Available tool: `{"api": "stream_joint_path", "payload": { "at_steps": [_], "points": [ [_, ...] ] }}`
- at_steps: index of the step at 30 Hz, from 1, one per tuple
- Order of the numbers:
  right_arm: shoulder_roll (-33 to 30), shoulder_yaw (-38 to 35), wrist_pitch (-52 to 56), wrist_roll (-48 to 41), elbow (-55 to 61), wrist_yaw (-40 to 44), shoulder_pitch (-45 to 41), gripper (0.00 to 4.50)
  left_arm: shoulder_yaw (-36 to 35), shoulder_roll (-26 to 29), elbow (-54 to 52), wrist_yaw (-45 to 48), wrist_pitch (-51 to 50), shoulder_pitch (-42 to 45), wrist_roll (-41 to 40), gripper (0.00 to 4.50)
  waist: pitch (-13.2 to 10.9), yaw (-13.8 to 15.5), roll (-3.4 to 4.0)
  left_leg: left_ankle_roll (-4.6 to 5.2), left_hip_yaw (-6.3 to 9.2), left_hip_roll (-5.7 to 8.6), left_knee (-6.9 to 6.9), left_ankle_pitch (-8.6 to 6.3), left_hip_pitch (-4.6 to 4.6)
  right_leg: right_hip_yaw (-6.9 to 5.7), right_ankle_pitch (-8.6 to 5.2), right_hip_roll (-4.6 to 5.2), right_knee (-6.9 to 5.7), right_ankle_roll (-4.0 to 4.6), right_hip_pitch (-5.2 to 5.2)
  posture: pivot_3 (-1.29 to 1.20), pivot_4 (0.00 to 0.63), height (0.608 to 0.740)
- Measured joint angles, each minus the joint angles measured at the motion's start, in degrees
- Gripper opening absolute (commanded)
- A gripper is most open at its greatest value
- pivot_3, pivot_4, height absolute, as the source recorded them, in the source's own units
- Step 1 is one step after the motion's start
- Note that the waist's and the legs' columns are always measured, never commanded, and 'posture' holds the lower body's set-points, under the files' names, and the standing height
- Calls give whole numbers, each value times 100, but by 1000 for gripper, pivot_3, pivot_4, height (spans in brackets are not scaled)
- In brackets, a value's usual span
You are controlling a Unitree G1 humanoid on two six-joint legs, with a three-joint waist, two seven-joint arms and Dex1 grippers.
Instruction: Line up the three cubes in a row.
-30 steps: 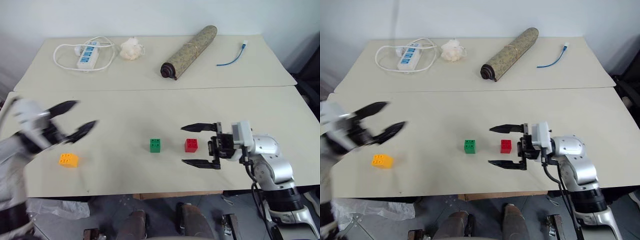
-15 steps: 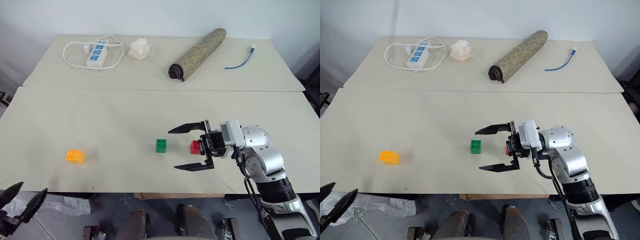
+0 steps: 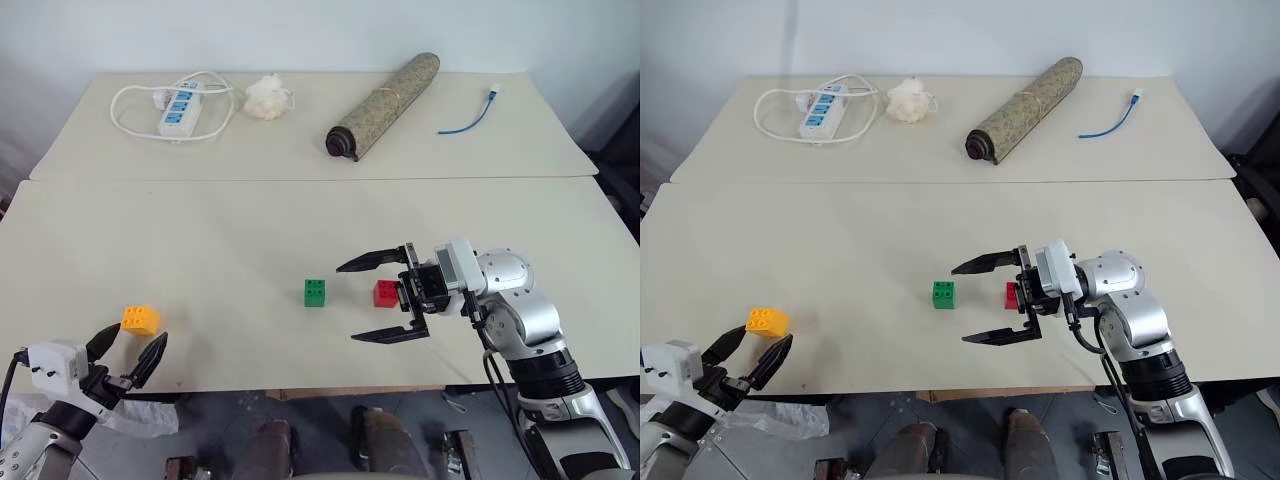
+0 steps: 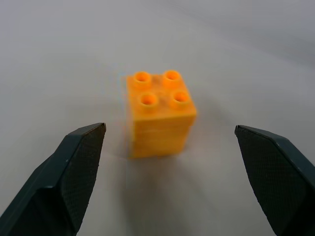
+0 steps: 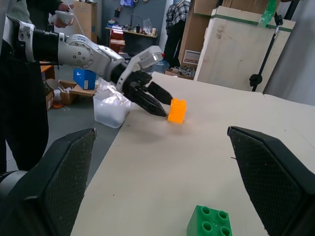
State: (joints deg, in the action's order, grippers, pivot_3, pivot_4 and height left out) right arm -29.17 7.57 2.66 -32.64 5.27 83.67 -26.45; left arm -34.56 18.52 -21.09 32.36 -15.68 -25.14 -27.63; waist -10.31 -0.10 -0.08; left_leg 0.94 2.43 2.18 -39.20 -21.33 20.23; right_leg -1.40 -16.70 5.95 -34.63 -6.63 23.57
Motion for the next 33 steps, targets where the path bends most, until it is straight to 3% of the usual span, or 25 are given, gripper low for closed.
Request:
{"api": "stream_joint_path", "payload": {
  "at_steps": [2, 5, 13, 18, 23, 28, 33],
  "points": [
    [-14, -3, 0, 2, 15, -14, 58, 4500, 208, -36, 23, -189, -35, 133, 106, 4468, 0, 17, 0, 1, 1, 3, -1, 1, 0, -1, 0, 2, 0, 0, -1, 0, 150, 740],
    [-33, -3, 1, 24, 28, -62, 106, 4500, 368, -39, 176, -361, -25, 342, 174, 3858, 0, 19, 0, 0, 0, 3, -1, 1, -1, 0, 0, 2, 0, 0, -1, 0, 150, 740],
    [-112, -61, -8, 93, 49, -186, 321, 4500, 445, 213, 389, -332, -37, 626, 163, 1513, 0, 10, 0, -3, 1, 1, -1, 2, 0, -1, 0, 0, -2, 0, 0, 0, 150, 740],
    [-278, -279, -11, 104, 120, -324, 511, 4500, 596, 1852, 426, 1337, -327, 1069, -406, 1517, -3, 25, 2, -10, 9, 3, -1, 10, 1, -6, -3, 7, -6, 6, -1, 0, 150, 740],
    [-480, -646, -159, 204, -62, -485, 698, 4500, 1700, 3094, 1343, 3139, -28, 3134, -321, 1517, -2, 79, 20, -7, 14, 19, 1, 19, -1, -19, -2, 16, -16, 5, -2, 0, 150, 740],
    [-591, -884, -292, 320, -106, -680, 1041, 4500, 3319, 2809, 3102, 4520, 936, 4728, 516, 1517, -2, -5, 39, -1, -1, 17, 4, 22, 11, -81, -1, -26, -37, 1, 14, 0, 150, 740],
    [-663, -1084, -376, 339, -7, -852, 1398, 4500, 3845, 2493, 4590, 5165, 1914, 5539, 1080, 1517, -5, -51, 35, -1, -15, 9, 0, 21, 17, -105, -1, -29, -43, 1, 25, 0, 150, 740]
  ]
}}
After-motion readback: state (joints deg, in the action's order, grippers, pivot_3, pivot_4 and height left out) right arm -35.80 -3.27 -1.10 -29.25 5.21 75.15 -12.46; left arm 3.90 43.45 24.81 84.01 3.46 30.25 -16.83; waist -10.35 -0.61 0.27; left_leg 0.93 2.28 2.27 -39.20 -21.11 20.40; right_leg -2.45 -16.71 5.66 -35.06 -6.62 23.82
